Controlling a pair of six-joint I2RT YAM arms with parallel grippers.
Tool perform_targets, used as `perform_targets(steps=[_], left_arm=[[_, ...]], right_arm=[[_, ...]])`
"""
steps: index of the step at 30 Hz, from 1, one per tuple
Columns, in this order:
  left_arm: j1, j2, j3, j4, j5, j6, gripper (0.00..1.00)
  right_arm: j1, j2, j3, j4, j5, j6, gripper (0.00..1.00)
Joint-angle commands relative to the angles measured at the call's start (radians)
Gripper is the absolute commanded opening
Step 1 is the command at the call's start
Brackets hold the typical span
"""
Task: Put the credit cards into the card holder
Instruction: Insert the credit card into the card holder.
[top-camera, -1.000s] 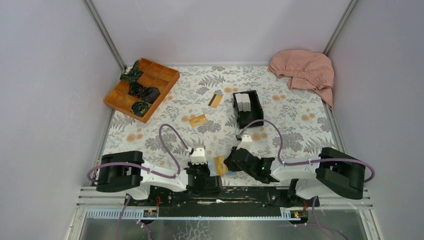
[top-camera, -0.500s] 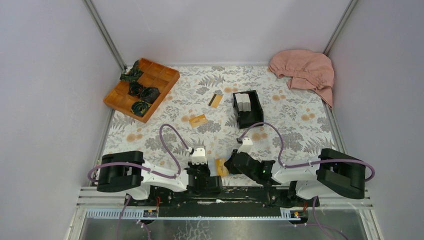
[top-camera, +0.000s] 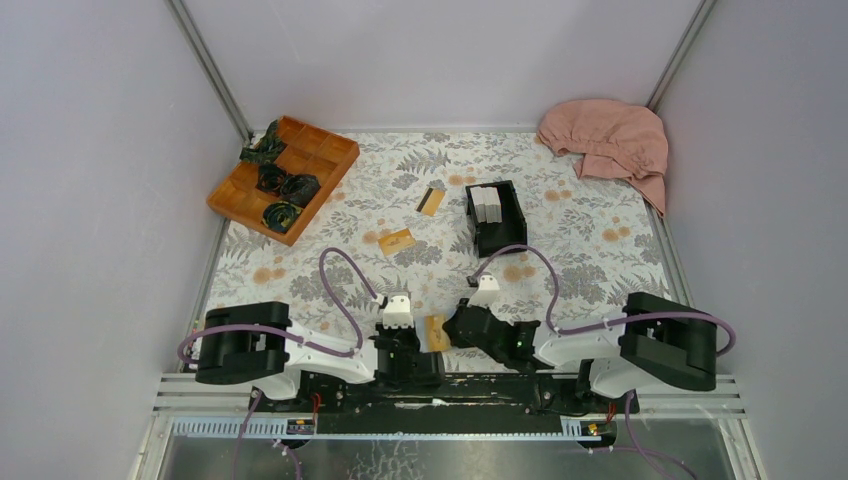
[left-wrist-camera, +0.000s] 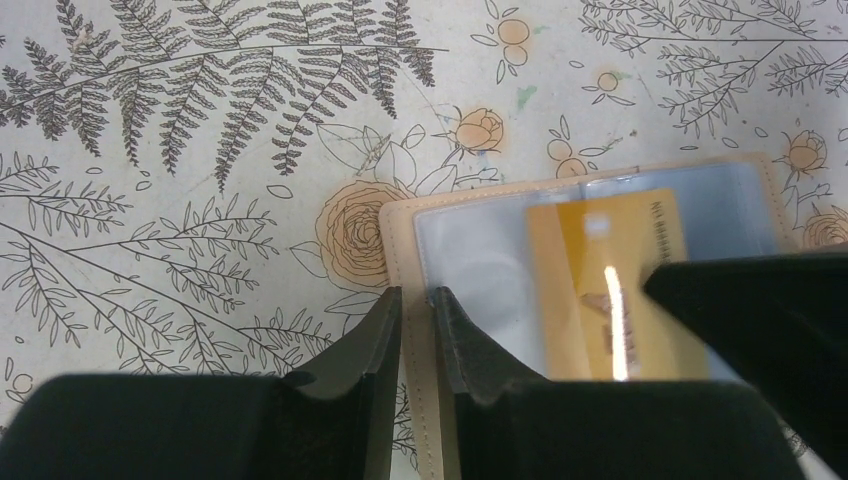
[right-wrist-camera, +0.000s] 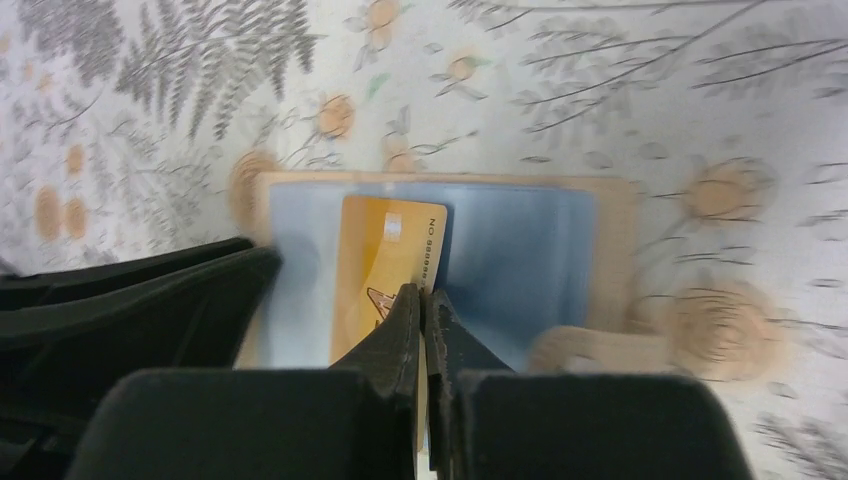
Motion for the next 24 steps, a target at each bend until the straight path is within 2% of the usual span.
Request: perform_targets(steps=[1,10,16,20,24], left_arm=[[0.009,0.082,-0.069,0.084,0.259,-0.004,0.12],[0.0,0.085,-0.079,0.085,0.264,-0.017,0.11],[-0.007,0.082,-0.073,0.084,0.264,-0.014,0.1],[-0.011,0.076,-0.076,0.084,0.264,-0.017,0.09],[-0.013,0.067,-0.084,0.083,0.261,-0.024,0.09]], right_arm=[[0.054,0.081,0.018,-0.053,-0.137,0.018,0.0],[0.068,0.08,0.014,-0.052,-0.145,0.036,0.0],[0.088,0.142,0.05,-0.053,-0.143,0.043,0.0],[0.105,0.163,0.069,-0.062,-0.136,0.047,0.19],[0.116,0.132,0.084,-0.109,-0.107,0.045,0.27]])
